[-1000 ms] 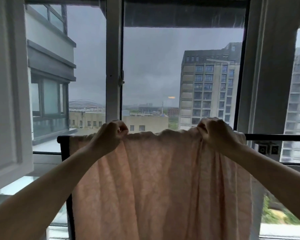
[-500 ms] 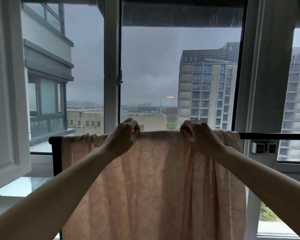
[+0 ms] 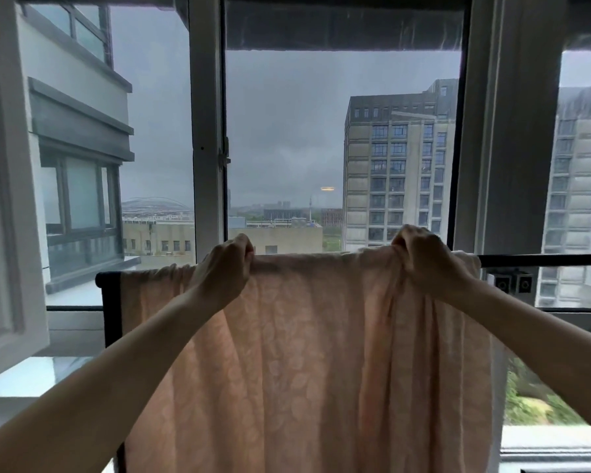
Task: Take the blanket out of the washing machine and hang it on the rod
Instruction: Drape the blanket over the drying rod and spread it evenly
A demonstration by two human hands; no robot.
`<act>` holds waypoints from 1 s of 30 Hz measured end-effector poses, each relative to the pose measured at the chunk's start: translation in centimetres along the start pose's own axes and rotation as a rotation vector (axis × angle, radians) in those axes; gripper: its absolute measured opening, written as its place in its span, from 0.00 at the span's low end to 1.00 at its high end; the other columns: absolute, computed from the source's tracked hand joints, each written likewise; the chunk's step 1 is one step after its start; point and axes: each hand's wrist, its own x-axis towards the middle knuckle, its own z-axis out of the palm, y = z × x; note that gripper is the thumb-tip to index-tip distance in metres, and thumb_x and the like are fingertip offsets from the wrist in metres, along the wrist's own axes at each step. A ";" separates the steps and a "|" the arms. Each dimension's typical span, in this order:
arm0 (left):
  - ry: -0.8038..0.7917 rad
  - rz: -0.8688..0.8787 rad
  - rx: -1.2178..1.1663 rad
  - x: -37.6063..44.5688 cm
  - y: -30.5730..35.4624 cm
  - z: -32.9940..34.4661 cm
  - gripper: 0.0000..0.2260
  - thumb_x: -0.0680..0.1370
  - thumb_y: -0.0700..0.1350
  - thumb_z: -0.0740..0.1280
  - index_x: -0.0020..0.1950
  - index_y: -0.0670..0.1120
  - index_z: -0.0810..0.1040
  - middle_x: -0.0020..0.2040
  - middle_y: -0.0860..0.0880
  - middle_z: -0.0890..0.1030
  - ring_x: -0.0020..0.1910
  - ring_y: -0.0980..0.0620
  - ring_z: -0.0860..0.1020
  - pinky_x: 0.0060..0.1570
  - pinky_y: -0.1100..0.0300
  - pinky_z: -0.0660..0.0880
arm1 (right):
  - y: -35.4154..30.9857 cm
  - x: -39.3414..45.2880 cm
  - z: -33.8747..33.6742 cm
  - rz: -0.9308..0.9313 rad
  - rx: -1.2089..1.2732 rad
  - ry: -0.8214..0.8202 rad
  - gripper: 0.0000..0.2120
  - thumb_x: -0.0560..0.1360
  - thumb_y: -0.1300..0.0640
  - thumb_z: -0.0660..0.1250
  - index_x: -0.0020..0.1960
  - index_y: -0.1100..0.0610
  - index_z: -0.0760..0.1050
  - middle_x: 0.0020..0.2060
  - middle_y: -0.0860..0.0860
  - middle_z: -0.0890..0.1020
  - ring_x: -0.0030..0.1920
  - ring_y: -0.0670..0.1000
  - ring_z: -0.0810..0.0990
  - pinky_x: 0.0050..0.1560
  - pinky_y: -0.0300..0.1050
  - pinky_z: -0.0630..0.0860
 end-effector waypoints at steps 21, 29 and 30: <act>-0.045 0.224 -0.285 1.8 5.5 2.5 0.05 0.73 0.48 0.73 0.44 0.47 0.82 0.41 0.58 0.76 0.39 0.66 0.75 0.38 0.76 0.69 | 1.0 0.1 1.3 -0.030 0.002 0.124 0.05 0.77 0.64 0.64 0.47 0.59 0.78 0.44 0.54 0.81 0.47 0.50 0.75 0.46 0.40 0.68; -0.052 0.149 -0.233 1.9 4.6 2.2 0.04 0.74 0.46 0.72 0.42 0.47 0.81 0.36 0.56 0.78 0.37 0.64 0.76 0.38 0.69 0.71 | 4.4 -0.6 -0.2 -0.054 0.007 0.129 0.04 0.76 0.63 0.66 0.47 0.57 0.79 0.44 0.51 0.81 0.49 0.53 0.76 0.48 0.44 0.69; -0.043 0.122 -0.223 2.0 4.9 2.2 0.03 0.74 0.45 0.71 0.42 0.47 0.81 0.36 0.56 0.78 0.37 0.64 0.76 0.37 0.69 0.70 | 4.2 -0.7 0.0 -0.068 0.031 0.132 0.03 0.76 0.62 0.67 0.48 0.56 0.79 0.44 0.50 0.80 0.50 0.52 0.76 0.48 0.45 0.71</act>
